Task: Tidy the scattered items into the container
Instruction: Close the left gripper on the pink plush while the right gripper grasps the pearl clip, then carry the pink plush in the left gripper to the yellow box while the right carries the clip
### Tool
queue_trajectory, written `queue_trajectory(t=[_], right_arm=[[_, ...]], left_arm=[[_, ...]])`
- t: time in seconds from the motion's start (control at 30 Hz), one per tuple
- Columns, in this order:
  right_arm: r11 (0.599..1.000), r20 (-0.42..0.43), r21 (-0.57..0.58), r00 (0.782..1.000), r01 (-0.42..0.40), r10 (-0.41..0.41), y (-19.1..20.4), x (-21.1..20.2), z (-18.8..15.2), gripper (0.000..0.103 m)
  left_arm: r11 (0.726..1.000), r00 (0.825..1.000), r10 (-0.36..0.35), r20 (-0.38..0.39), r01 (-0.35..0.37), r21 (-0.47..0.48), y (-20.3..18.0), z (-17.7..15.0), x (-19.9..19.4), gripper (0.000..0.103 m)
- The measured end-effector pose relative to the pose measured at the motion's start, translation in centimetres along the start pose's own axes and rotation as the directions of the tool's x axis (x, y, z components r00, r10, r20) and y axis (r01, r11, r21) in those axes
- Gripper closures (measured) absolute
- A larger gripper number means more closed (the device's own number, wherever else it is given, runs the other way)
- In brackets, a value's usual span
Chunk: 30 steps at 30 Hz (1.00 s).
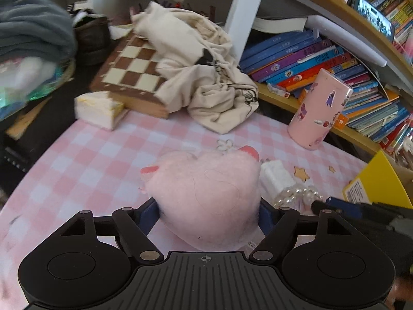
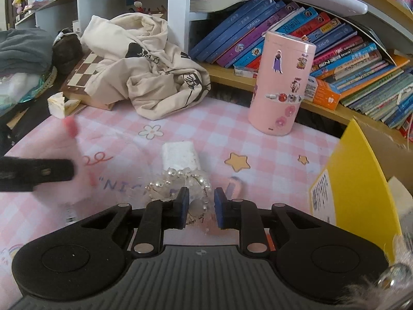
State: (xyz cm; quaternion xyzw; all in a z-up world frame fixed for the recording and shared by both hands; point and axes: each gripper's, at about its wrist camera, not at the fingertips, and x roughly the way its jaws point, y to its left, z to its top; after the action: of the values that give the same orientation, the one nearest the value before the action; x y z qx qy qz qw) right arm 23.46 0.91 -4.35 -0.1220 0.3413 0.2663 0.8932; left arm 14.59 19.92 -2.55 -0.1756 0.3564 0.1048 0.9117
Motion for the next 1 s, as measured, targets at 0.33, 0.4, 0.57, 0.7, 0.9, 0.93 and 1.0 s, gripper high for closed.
queue_trajectory(t=[0.33, 0.4, 0.57, 0.7, 0.9, 0.93, 1.0], right_arm=[[0.994, -0.141, -0.036, 0.985, -0.106, 0.100, 1.2, -3.3, -4.2, 0.084], [0.994, -0.160, -0.042, 0.983, -0.103, 0.095, 1.5, -3.2, -4.8, 0.082], [0.995, -0.183, -0.060, 0.980, -0.085, 0.073, 2.1, -3.0, -6.0, 0.064], [0.994, -0.172, -0.048, 0.981, -0.101, 0.091, 2.0, -3.0, -6.1, 0.069], [0.990, -0.189, -0.032, 0.973, -0.138, 0.130, 1.7, -3.0, -5.8, 0.082], [0.991, -0.189, -0.023, 0.973, -0.135, 0.129, 1.6, -3.1, -5.8, 0.082], [0.991, -0.175, -0.024, 0.977, -0.130, 0.124, 1.4, -3.8, -5.8, 0.082]], left_arm=[[1.000, 1.000, 0.012, -0.005, -0.012, -0.028, 1.6, -3.8, -5.3, 0.026], [0.999, 1.000, 0.007, -0.006, -0.008, -0.032, 1.6, -4.2, -5.8, 0.026], [1.000, 1.000, 0.000, -0.010, 0.000, -0.028, 1.5, -4.9, -6.5, 0.026], [1.000, 1.000, -0.013, -0.015, 0.013, -0.019, 1.4, -5.3, -6.8, 0.026], [0.999, 0.999, -0.041, -0.016, 0.041, -0.002, 0.8, -5.4, -7.2, 0.026], [0.999, 0.999, -0.045, -0.011, 0.045, 0.001, 0.7, -5.3, -7.4, 0.026], [0.999, 0.999, -0.049, 0.003, 0.049, 0.007, 0.6, -5.2, -7.8, 0.026]])
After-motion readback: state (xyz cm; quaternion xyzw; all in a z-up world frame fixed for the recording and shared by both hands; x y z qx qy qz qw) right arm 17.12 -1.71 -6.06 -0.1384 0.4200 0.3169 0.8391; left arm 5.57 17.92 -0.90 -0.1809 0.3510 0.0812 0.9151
